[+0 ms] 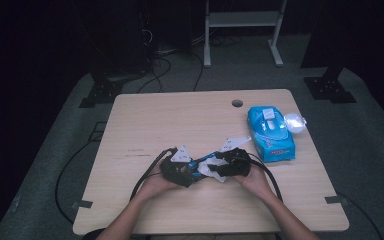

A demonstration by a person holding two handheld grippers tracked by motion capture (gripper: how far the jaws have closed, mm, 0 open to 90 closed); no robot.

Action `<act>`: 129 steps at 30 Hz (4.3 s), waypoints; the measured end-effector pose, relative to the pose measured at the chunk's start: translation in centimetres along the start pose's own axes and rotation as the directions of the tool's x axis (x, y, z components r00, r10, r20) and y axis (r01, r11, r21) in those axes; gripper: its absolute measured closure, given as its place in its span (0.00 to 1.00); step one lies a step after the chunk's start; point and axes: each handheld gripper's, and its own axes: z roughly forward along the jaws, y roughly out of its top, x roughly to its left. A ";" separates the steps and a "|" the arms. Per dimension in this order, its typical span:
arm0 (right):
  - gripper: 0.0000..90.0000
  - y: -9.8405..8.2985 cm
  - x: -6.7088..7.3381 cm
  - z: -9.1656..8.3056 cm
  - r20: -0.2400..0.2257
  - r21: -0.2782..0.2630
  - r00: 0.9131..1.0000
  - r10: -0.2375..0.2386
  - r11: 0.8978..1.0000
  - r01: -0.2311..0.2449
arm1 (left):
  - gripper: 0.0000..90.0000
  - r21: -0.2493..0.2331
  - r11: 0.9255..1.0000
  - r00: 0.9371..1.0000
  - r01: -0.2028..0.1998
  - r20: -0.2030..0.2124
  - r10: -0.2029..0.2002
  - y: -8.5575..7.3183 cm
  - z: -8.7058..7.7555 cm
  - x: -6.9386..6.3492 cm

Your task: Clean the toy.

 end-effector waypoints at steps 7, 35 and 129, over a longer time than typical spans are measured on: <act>0.55 0.8 2.2 1.2 -0.049 -0.035 0.996 -0.070 0.997 0.068 | 0.26 -0.002 1.000 1.000 0.002 0.003 -0.002 0.0 0.1 0.0; 0.92 -1.8 -2.3 -0.1 0.047 0.010 0.998 0.041 0.999 -0.042 | 0.27 0.000 1.000 1.000 -0.006 0.014 0.006 -0.1 -0.1 0.2; 0.91 2.1 1.1 2.8 -0.090 0.017 0.995 -0.036 0.999 0.038 | 0.27 -0.016 1.000 0.999 -0.017 0.028 0.017 -0.4 -0.1 0.4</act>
